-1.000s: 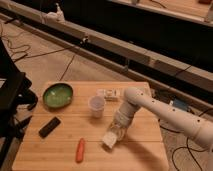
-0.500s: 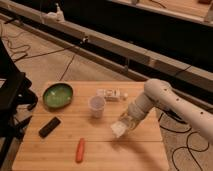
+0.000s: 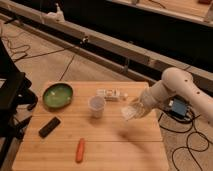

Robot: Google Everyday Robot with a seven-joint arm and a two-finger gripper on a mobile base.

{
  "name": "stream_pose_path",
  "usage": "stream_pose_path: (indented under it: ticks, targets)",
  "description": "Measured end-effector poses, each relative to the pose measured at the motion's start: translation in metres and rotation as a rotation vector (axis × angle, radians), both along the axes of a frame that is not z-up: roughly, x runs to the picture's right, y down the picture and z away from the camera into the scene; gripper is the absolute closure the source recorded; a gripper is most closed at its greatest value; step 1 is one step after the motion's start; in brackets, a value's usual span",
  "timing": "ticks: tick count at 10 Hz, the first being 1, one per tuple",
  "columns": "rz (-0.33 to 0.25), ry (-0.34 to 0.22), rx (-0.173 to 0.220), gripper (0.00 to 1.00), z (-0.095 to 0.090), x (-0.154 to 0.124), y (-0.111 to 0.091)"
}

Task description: Place the white sponge in the ceramic cup

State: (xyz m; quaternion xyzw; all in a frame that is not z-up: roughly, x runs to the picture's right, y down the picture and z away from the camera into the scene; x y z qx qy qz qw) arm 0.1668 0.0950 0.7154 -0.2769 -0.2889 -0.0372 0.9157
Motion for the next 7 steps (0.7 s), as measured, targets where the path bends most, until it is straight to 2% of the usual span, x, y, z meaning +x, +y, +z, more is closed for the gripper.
stream_pose_path:
  ticks: [2, 4, 6, 7]
  targets:
    - [-0.015, 0.014, 0.009, 1.00, 0.006, -0.003, -0.034]
    - [-0.038, -0.001, 0.006, 1.00, 0.025, -0.019, -0.064]
    - [-0.053, -0.082, 0.025, 1.00, 0.059, -0.055, -0.096]
    - [-0.059, -0.117, 0.027, 1.00, 0.068, -0.068, -0.100]
